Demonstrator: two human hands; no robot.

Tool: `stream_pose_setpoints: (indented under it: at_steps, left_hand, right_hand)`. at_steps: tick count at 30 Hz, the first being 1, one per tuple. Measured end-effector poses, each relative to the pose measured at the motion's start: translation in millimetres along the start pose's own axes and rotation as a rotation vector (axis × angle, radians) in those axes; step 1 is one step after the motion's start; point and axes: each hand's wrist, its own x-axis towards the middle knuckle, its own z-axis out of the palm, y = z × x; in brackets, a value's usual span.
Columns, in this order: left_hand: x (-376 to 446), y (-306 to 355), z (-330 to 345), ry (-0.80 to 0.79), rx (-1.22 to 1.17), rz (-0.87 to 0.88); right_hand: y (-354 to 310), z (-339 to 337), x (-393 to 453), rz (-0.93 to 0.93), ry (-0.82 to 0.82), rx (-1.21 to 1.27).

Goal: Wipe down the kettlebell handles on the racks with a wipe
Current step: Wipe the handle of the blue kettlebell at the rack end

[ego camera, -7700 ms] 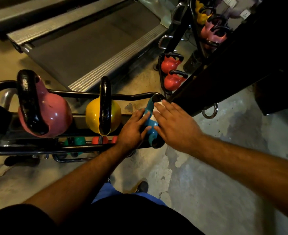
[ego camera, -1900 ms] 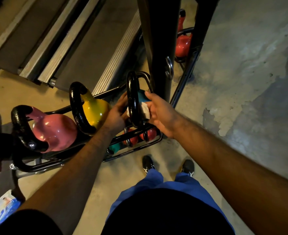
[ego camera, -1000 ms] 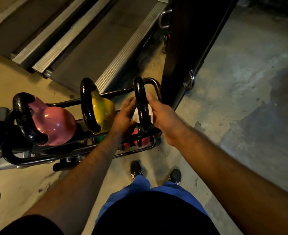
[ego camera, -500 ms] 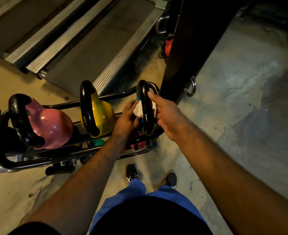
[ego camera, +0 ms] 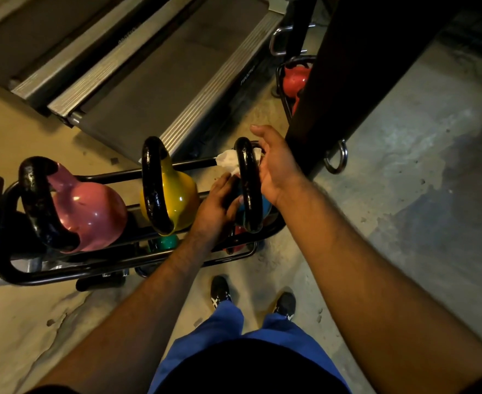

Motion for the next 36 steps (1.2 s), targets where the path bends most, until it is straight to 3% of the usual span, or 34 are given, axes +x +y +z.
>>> stream_pose_setpoints:
  at_steps: [8,16,22,26,28,34,36]
  left_hand:
    - [-6,14,3,0.051,-0.084,0.094]
    - [-6,7,2,-0.008,0.042,-0.027]
    - [-8,18,-3,0.005,0.049,-0.041]
    - [-16,29,-9,-0.035,-0.100,-0.161]
    - [-15,26,-9,-0.019,-0.039,-0.123]
    - [-14,33,-12,-0.123,0.004,-0.153]
    - [-12,24,-8,-0.002,0.033,-0.091]
  right_hand:
    - [36,-28,-11,-0.138,0.044,-0.118]
    - [57,-59,-54,-0.146,-0.039,-0.632]
    - [51,-54,-47,-0.111,-0.130,-0.212]
    - [74,-58,-53,-0.211,-0.079,-0.609]
    - [74,-63,-51,-0.247,-0.051,-0.710]
    - [52,-50,-38,-0.095,0.005,-0.338]
    - [54,-44,-36,-0.087,0.064,-0.239]
